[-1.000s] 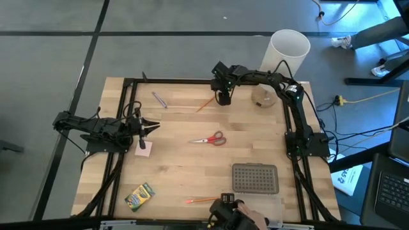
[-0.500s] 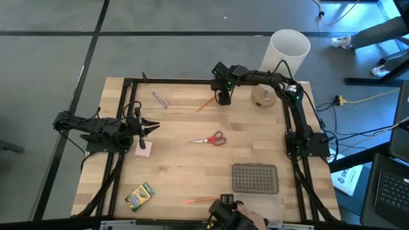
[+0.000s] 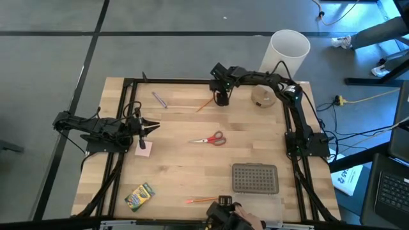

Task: Pack school essentials
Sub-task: Put the top orange pencil into the supply box

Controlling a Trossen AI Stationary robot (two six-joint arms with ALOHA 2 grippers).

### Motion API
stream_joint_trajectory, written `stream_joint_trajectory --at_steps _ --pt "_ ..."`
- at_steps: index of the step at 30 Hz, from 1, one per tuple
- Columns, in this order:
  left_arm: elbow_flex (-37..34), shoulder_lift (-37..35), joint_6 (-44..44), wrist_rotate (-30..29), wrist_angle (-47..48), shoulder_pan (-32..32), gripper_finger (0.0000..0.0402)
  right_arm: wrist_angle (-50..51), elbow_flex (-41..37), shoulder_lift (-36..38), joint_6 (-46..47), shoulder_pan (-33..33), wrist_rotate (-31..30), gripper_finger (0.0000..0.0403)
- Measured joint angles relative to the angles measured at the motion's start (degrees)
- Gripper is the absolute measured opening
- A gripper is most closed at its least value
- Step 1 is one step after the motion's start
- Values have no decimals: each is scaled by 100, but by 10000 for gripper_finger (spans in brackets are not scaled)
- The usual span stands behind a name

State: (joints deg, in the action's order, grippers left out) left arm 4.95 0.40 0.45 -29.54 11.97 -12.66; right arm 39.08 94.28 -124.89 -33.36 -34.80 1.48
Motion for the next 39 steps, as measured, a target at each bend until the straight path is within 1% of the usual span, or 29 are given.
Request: stream_joint_trajectory --at_steps 4,9,16,20,23,26,32,36,39 --pt "0 1 0 0 2 1 47 -92 0 -1 -196 64 -11 183" --pt "0 1 -20 2 2 -1 47 -161 2 -20 -187 52 -33 183" --pt "0 0 -20 3 3 -1 47 -255 2 -216 -287 65 33 183" --pt "0 0 -20 4 4 0 47 -301 20 -296 -298 111 -294 183" --pt "0 1 -24 3 7 -1 47 -287 17 -294 -279 118 -248 183" --pt "0 -1 -24 2 7 -1 47 -201 17 -283 -275 138 -149 183" --pt "0 0 -26 2 8 0 47 -12 20 -274 -272 231 -149 183" --pt "0 1 -28 2 8 0 47 242 157 -290 -274 318 -147 183" --pt "0 1 -31 2 7 -1 47 505 336 -311 -205 376 -25 183"
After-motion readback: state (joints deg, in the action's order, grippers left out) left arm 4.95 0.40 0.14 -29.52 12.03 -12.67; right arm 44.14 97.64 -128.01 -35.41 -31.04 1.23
